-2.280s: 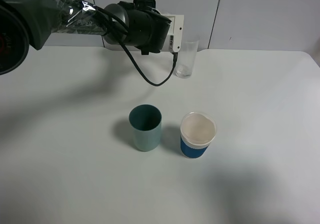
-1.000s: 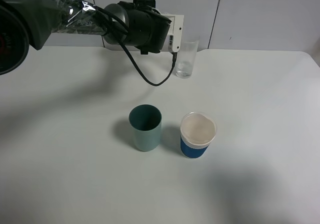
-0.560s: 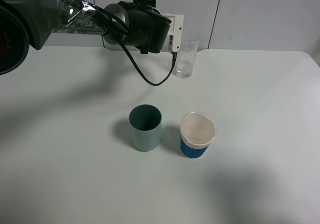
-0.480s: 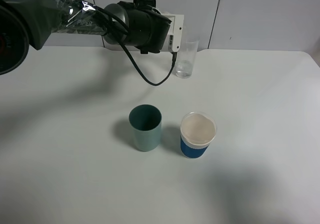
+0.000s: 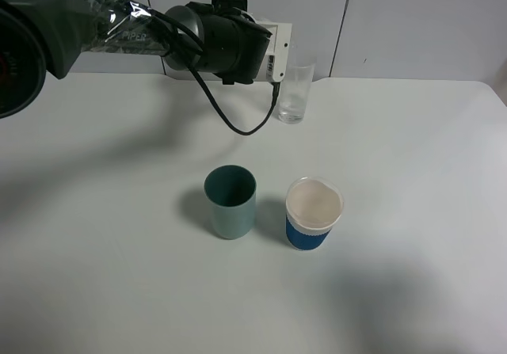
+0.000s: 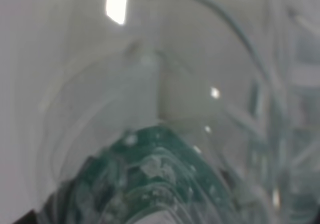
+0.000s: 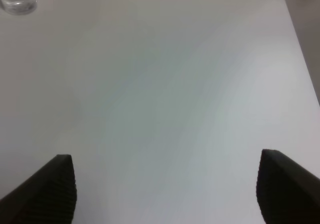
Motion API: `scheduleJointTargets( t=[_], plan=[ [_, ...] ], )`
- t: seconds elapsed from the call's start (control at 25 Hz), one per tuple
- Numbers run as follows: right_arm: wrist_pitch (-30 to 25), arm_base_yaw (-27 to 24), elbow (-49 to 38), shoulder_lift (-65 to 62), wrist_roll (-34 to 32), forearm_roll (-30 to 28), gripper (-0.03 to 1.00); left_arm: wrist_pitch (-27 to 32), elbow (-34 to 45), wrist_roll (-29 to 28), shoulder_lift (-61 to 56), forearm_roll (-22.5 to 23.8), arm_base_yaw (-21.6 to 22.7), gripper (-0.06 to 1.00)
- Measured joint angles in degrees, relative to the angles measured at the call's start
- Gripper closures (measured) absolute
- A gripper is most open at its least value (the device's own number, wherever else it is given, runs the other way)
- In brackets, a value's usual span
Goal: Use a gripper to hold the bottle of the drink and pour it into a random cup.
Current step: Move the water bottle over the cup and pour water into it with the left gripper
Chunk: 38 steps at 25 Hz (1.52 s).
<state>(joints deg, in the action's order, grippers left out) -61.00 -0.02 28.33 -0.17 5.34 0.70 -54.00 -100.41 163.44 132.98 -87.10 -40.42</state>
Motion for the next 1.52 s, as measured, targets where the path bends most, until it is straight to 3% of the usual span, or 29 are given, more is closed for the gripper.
scheduleJointTargets(
  t=[0.32, 1.52],
  plan=[
    [0.0, 0.0, 0.0, 0.0, 0.0, 0.0, 0.23, 0.0, 0.0, 2.25, 0.0, 0.13, 0.0, 0.4],
    [0.0, 0.0, 0.0, 0.0, 0.0, 0.0, 0.23, 0.0, 0.0, 2.44, 0.0, 0.47, 0.0, 0.4]
  ],
)
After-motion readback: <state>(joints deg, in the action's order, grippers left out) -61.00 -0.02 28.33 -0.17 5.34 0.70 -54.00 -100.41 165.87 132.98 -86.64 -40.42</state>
